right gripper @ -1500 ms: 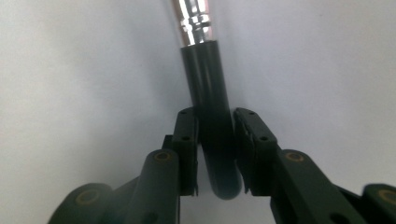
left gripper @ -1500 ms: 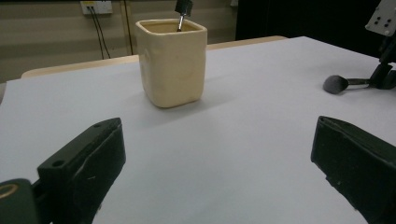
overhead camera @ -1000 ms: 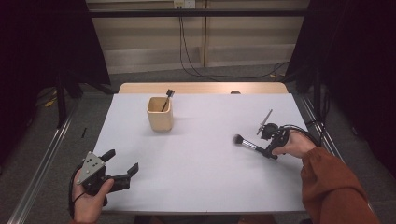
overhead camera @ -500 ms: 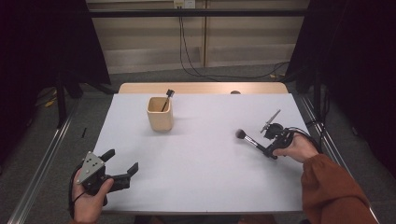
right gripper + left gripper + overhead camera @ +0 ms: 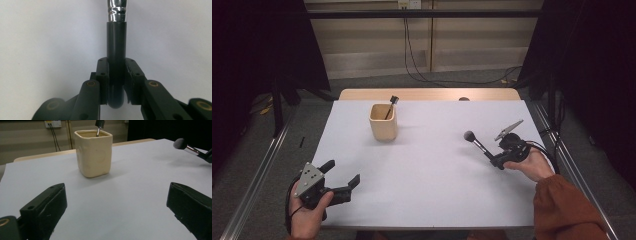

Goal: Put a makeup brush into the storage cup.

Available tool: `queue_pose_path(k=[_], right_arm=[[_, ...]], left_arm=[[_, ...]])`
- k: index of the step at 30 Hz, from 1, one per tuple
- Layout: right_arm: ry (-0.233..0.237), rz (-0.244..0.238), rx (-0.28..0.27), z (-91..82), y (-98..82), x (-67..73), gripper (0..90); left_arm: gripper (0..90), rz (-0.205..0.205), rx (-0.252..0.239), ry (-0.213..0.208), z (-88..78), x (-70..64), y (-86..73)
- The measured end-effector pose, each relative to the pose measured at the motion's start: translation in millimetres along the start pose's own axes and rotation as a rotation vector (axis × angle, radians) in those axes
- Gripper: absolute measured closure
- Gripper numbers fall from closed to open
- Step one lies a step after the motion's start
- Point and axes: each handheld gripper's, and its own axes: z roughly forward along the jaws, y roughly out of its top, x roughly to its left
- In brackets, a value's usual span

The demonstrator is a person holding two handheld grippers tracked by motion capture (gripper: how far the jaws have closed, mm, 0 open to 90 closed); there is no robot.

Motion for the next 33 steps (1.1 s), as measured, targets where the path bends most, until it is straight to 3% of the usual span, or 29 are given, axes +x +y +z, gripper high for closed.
queue_pose_path(k=[4,13,19,28,33], right_arm=[[-0.013,0.006,-0.085,-2.2,-4.7,1.5,75.8],[-0.017,0.042,-0.213,0.1,-13.4,4.1,75.8],[0.002,0.083,-0.371,3.9,-19.4,6.3,75.8],[0.005,0.121,-0.509,4.5,-24.7,7.4,75.7],[0.032,0.142,-0.589,3.7,-26.3,11.4,75.8]], left_arm=[[3.0,0.0,0.001,0.004,0.1,0.1,-0.1],[3.0,0.002,0.006,0.005,-0.1,0.3,-0.3],[3.0,0.002,0.004,0.003,-0.5,0.5,-0.3],[3.0,-0.001,0.002,0.005,-1.6,0.3,-0.7],[3.0,-0.008,-0.004,0.005,-2.3,0.4,-0.8]])
